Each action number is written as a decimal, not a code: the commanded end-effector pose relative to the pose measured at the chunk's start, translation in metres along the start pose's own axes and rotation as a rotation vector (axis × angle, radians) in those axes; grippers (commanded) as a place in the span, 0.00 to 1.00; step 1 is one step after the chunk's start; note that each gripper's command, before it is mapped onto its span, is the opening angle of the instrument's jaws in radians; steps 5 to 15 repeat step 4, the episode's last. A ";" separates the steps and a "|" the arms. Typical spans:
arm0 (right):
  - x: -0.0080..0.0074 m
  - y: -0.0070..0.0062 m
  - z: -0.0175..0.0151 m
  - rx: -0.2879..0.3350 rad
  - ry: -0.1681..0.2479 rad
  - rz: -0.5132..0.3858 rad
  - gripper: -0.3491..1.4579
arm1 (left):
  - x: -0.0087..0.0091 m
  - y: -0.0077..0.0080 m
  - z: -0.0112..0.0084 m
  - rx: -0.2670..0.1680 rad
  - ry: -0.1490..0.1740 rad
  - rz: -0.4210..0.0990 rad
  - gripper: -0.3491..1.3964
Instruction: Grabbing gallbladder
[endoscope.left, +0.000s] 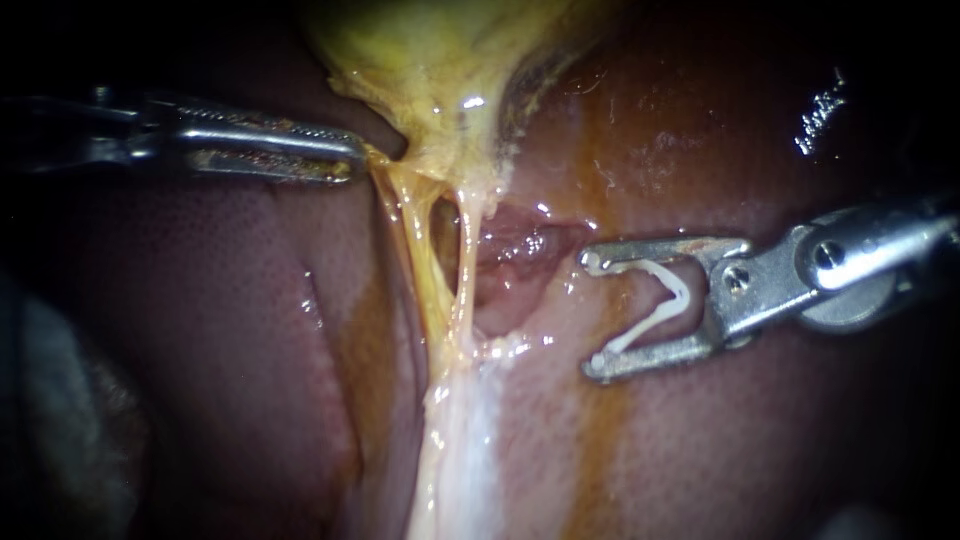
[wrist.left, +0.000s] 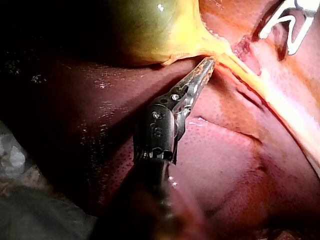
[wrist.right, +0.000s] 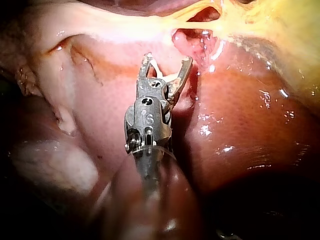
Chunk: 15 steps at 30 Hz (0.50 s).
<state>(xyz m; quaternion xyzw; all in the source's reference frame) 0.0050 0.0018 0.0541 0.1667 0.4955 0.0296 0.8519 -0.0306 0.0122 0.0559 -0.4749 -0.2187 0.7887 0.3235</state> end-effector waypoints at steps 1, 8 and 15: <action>0.0000 0.0000 0.0000 0.000 0.000 0.000 0.47 | -0.0001 0.0000 0.0001 0.001 0.000 0.000 0.00; 0.0000 0.0000 0.0000 0.000 0.000 0.000 0.47 | -0.0001 0.0000 0.0003 0.002 0.000 0.001 0.00; 0.0000 0.0000 0.0000 0.000 0.000 0.000 0.47 | -0.0001 0.0000 0.0003 0.002 0.000 0.001 0.00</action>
